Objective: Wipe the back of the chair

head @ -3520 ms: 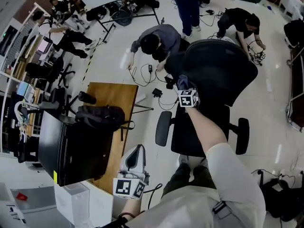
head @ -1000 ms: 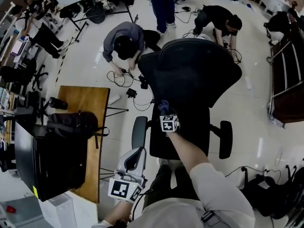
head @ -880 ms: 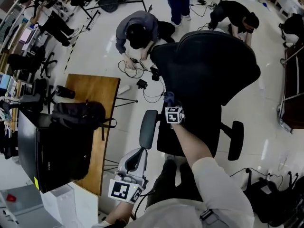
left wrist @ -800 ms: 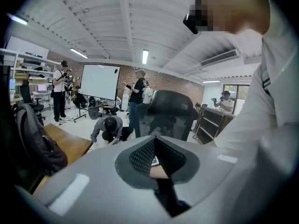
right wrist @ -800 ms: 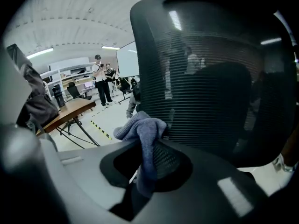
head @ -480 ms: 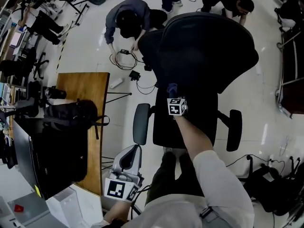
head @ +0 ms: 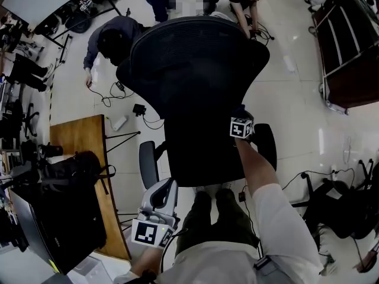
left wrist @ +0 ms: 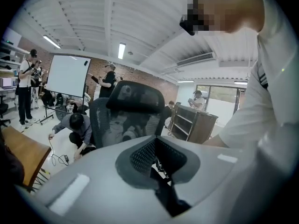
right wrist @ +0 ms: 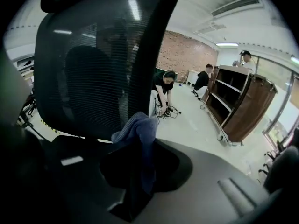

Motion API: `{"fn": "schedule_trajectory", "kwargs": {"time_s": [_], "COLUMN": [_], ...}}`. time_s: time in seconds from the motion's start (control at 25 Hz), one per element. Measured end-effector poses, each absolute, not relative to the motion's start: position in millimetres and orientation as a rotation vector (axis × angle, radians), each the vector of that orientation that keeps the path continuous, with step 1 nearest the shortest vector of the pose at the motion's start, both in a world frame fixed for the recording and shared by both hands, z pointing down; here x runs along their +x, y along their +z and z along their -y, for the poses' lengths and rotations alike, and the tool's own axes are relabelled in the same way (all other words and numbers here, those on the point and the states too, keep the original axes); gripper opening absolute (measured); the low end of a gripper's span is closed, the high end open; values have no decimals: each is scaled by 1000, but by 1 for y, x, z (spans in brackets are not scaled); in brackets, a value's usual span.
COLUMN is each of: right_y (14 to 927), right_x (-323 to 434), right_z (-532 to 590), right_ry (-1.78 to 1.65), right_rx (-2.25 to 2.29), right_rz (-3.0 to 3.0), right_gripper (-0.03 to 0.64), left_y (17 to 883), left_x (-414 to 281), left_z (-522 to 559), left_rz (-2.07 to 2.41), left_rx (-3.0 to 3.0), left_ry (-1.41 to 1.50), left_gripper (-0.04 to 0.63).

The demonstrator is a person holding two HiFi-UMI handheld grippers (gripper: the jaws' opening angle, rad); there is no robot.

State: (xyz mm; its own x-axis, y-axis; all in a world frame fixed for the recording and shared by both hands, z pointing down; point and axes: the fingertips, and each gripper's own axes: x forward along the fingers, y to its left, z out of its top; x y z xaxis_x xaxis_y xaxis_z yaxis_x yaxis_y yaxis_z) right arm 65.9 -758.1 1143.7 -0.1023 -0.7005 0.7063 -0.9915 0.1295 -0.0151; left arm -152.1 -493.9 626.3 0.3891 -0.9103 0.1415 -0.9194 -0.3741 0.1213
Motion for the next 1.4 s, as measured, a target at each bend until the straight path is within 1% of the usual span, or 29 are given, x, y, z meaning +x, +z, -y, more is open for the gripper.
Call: {"fn": "schedule_trajectory", "kwargs": {"time_s": [0.08,0.16,0.2,0.32,0.4,0.56,0.68,0.8,0.88,1.0,1.28,1.4], "right_y": [1120,1079,1053,970,887,687,559,469,449,455,482,477], "right_x": [62,44,30,-32,-59,-76,-69,-49,-36,-28,-51,-52], "right_z": [759,749,729,620,564,478,379,285,241,203,140,130], "right_ry": [666,636,625,564,448,104,-43,-220,-302,-272,-275,-276], "right_rx": [1619,1642,1659,1737,1793,1793,1775,1768,1794,1808,1730,1729], "right_rz": [1940,2026,2072,2264,2413,2662,2865,3006,3006,3047,3052,3050], "right_gripper": [49,49,49,49,51,52,52,52,52,54,54,54], "left_y": [611,594,588,575,562,535,513,485,481,492,518,505], "left_x": [-132,-130,-136,-184,-208,-226,-233,-232,-232,-230,-240,-241], "left_z": [494,475,452,343,294,268,252,244,232,209,163,160], "left_rz": [1638,1671,1689,1730,1746,1803,1851,1871,1871,1849,1829,1843], "left_rx": [2487,2512,2528,2565,2599,2635,2651,2688,2715,2758,2783,2811], "left_ry": [72,41,21,-25,-76,-186,-227,-278,-281,-267,-271,-271], "left_gripper": [64,64,64,64,64,64,63,63,63,63,63,63]}}
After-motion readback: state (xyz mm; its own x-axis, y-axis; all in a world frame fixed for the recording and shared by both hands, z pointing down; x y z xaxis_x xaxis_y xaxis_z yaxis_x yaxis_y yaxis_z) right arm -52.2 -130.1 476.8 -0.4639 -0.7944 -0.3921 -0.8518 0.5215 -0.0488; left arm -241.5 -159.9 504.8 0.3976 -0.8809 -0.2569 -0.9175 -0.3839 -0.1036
